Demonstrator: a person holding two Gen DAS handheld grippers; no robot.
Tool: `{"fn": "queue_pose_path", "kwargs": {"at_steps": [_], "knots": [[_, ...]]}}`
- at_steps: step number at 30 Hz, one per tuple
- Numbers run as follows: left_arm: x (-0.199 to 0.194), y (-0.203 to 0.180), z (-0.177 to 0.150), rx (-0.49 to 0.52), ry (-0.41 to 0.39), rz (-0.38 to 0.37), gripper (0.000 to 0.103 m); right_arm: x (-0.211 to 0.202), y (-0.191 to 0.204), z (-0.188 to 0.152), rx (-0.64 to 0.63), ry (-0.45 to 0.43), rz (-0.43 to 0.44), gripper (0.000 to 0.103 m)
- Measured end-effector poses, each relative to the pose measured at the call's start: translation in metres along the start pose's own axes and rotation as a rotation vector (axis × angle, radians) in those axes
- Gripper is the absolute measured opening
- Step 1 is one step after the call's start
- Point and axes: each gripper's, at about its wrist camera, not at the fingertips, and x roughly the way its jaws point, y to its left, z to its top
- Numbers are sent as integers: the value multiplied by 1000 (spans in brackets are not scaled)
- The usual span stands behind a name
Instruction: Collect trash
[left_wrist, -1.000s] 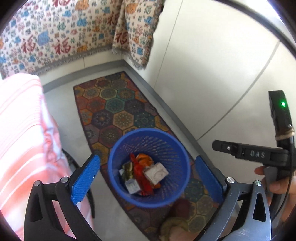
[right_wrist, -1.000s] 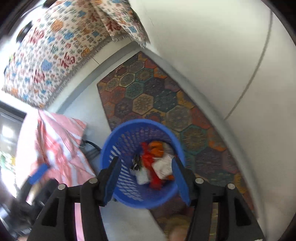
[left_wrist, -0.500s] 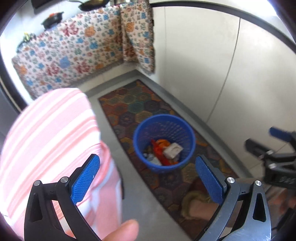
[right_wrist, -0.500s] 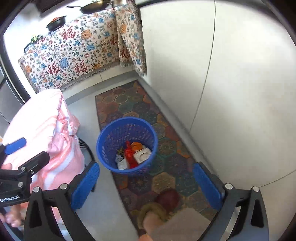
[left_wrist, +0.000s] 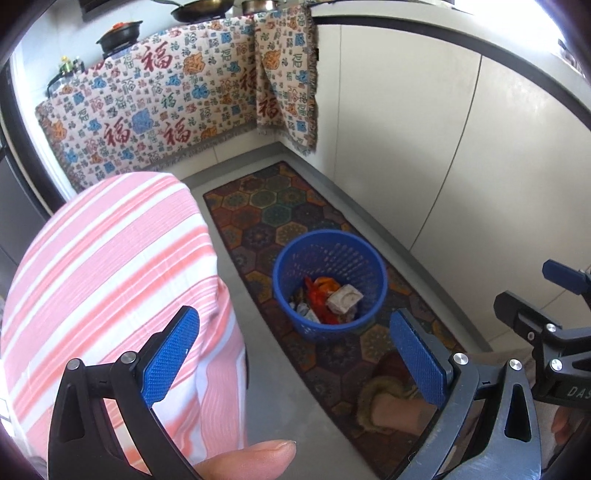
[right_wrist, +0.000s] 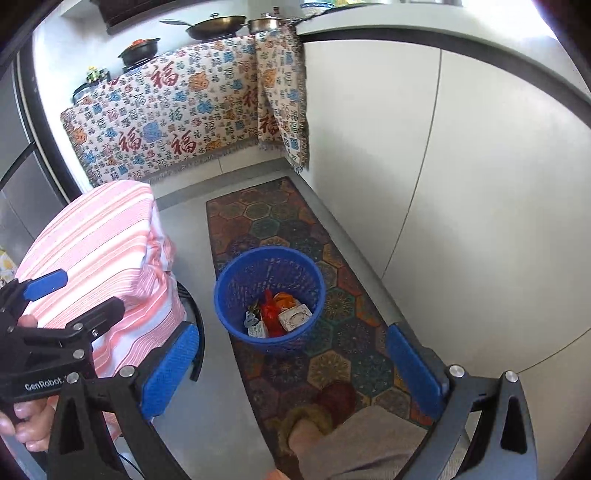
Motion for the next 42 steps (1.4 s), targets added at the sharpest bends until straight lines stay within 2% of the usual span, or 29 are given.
{"fn": "queue_pose_path", "kwargs": {"at_steps": [4, 42], "knots": [[-2, 2, -1, -21, -3, -24, 102, -7, 7, -2, -6, -1, 2, 103], [-8, 3, 0, -22, -7, 6, 102, -11, 7, -7, -8, 2, -15, 103]]}}
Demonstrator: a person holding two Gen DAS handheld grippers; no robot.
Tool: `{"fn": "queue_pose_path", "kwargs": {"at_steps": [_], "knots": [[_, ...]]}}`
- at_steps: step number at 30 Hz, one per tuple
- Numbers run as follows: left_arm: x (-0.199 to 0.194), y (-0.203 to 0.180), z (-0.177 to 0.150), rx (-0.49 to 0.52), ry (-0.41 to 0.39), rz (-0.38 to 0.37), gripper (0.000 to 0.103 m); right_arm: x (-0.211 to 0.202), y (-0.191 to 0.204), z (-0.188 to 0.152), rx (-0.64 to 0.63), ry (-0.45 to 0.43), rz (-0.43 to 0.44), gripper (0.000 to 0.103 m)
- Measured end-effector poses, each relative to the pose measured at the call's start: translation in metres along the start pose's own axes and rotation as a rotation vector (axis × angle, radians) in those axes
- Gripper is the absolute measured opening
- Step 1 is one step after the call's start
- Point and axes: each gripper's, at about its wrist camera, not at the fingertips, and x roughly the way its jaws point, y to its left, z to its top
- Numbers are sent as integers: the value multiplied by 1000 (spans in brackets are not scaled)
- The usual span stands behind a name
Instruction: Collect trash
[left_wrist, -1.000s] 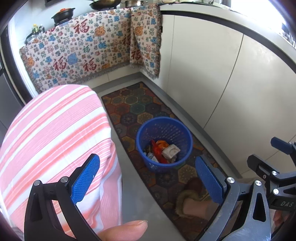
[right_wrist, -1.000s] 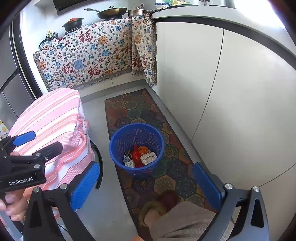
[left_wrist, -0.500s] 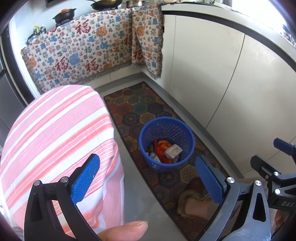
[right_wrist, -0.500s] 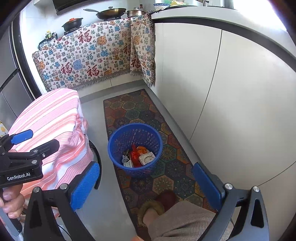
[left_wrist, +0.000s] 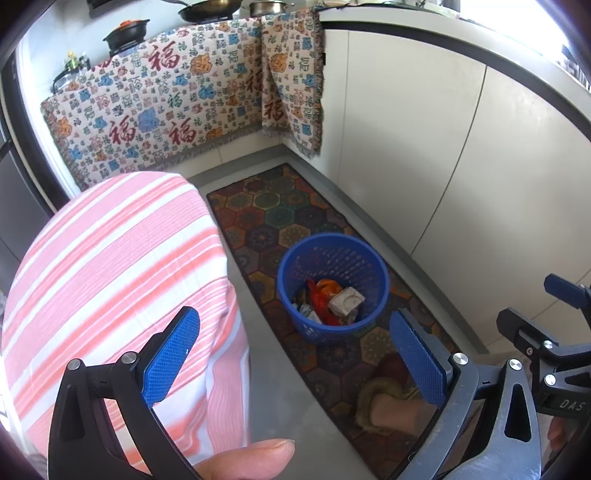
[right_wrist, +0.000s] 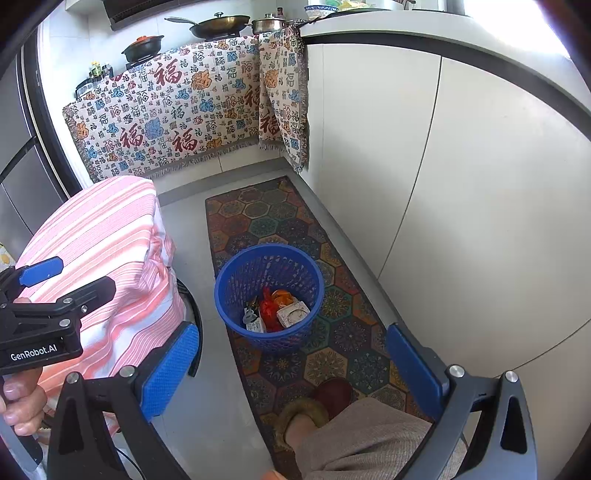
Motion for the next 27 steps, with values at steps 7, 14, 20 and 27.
{"fn": "queue_pose_path", "kwargs": {"at_steps": [7, 14, 20, 27], "knots": [[1, 0, 1, 0, 2, -1, 102, 0, 1, 0, -1, 0, 0, 103], [1, -2, 1, 0, 4, -1, 102, 2, 2, 0, 1, 8, 2, 103], [3, -4, -1, 5, 11, -7, 102, 2, 2, 0, 1, 8, 2, 103], [3, -5, -1, 8, 13, -11, 102, 4, 4, -1, 6, 11, -1, 103]]}}
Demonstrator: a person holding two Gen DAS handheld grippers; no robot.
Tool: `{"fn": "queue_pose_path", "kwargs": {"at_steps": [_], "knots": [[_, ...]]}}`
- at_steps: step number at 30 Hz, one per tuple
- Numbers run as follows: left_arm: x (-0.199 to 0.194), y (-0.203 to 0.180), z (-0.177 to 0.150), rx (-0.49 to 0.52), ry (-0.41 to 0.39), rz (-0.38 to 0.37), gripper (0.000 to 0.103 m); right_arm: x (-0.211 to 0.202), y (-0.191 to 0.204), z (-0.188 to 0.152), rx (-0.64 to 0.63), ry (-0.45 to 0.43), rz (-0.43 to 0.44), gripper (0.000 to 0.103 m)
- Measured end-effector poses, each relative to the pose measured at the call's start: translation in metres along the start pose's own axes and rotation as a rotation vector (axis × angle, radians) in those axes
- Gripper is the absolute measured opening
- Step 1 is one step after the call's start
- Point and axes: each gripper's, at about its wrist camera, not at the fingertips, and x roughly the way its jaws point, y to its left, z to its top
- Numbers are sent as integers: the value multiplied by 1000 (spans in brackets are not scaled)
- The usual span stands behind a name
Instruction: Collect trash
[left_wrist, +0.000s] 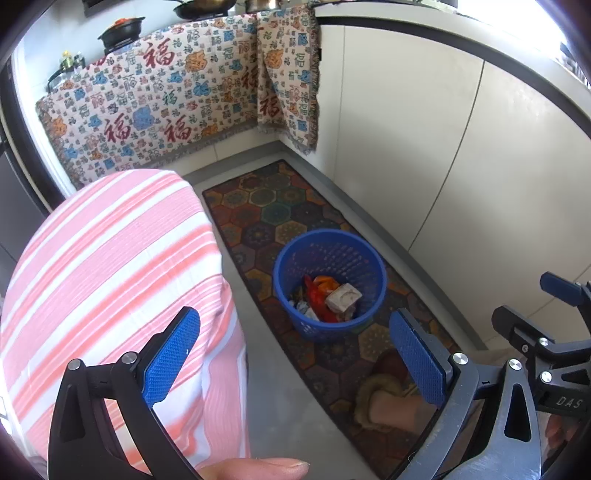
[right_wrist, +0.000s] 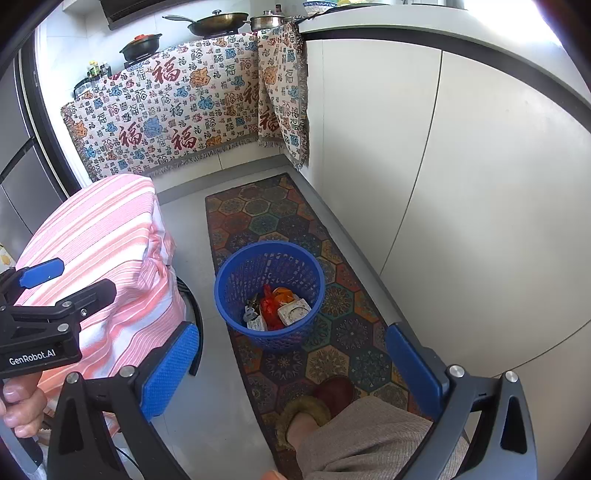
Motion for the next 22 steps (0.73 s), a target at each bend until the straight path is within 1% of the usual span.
{"fn": "queue_pose_path", "kwargs": {"at_steps": [15, 22], "knots": [[4, 3, -2, 6, 15, -13, 102, 4, 0, -3, 5, 8, -1, 103], [3, 13, -5, -11, 3, -21, 102, 9, 4, -5, 5, 20, -5, 103]]}}
